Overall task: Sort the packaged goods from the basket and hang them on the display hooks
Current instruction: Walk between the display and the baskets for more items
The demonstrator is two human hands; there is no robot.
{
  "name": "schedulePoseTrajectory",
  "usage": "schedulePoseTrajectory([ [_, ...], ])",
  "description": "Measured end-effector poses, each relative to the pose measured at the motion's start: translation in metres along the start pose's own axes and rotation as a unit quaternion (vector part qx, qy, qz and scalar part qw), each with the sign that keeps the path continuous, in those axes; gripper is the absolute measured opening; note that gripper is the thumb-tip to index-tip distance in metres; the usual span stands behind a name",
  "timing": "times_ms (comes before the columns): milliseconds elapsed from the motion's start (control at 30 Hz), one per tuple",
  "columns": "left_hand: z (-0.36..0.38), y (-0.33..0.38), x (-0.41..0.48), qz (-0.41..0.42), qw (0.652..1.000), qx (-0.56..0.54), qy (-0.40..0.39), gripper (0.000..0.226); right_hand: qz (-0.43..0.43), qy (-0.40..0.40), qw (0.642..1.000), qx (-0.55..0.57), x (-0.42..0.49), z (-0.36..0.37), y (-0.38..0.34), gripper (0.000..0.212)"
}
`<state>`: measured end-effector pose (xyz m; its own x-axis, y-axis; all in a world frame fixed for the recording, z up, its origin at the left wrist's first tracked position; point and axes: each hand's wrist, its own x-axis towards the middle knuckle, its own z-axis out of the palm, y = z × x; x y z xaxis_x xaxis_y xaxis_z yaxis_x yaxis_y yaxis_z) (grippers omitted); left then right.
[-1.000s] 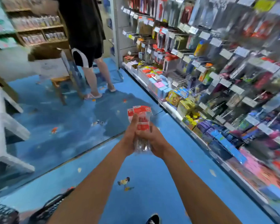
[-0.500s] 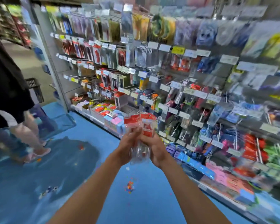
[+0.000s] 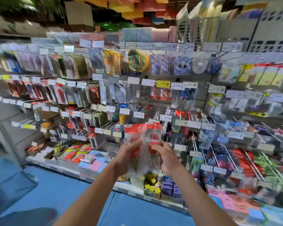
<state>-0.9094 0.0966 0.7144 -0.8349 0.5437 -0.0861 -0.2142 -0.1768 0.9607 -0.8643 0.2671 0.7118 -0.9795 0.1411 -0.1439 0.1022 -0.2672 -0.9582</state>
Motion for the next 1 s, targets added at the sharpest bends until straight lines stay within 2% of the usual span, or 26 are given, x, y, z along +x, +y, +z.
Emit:
schedulePoseTrajectory([
  [33, -0.01, 0.003, 0.012, -0.002, 1.0, 0.006, -0.003, 0.044, -0.003, 0.013, 1.0, -0.003, 0.012, 0.0, -0.001, 0.039],
  [133, -0.036, 0.019, 0.047, 0.01, 0.999, 0.033, -0.007, 0.059, -0.013, 0.035, 0.999, 0.002, 0.052, -0.007, -0.007, 0.032],
  [233, -0.06, 0.032, 0.088, 0.029, 0.998, 0.051, -0.013, 0.05, -0.011, 0.048, 0.998, -0.032, 0.095, -0.019, -0.017, 0.023],
  [333, -0.079, 0.042, 0.129, 0.043, 0.996, 0.074, -0.004, 0.057, -0.011, 0.069, 0.996, -0.055, 0.142, -0.028, -0.025, 0.027],
  [433, -0.098, 0.045, 0.173, 0.035, 0.997, 0.07, 0.004, 0.048, 0.004, 0.083, 0.994, -0.077, 0.187, -0.033, -0.029, 0.026],
  [467, -0.103, 0.046, 0.186, 0.034, 0.997, 0.071, 0.006, 0.052, 0.012, 0.081, 0.992, -0.091, 0.202, -0.034, -0.026, 0.025],
  [567, -0.125, 0.042, 0.224, 0.029, 0.998, 0.062, 0.008, 0.084, 0.051, 0.059, 0.986, -0.144, 0.237, -0.037, -0.007, 0.029],
  [600, -0.131, 0.041, 0.235, 0.018, 0.998, 0.057, 0.004, 0.085, 0.069, 0.052, 0.984, -0.159, 0.247, -0.037, 0.003, 0.027],
  [700, -0.155, 0.024, 0.271, -0.018, 0.998, 0.055, 0.006, 0.066, 0.09, 0.041, 0.972, -0.215, 0.276, -0.039, 0.036, 0.02],
  [767, -0.174, 0.009, 0.296, -0.024, 0.998, 0.057, -0.004, 0.055, 0.084, 0.04, 0.965, -0.244, 0.303, -0.046, 0.066, 0.024],
  [833, -0.183, 0.002, 0.315, -0.022, 0.997, 0.076, -0.008, 0.059, 0.061, 0.049, 0.967, -0.244, 0.325, -0.051, 0.093, 0.022],
  [900, -0.202, -0.013, 0.331, 0.028, 0.991, 0.127, 0.005, 0.062, 0.023, 0.067, 0.971, -0.228, 0.346, -0.056, 0.123, 0.024],
  [1000, -0.219, -0.042, 0.343, 0.143, 0.982, 0.12, -0.012, 0.028, -0.043, 0.078, 0.975, -0.205, 0.374, -0.059, 0.157, 0.032],
])
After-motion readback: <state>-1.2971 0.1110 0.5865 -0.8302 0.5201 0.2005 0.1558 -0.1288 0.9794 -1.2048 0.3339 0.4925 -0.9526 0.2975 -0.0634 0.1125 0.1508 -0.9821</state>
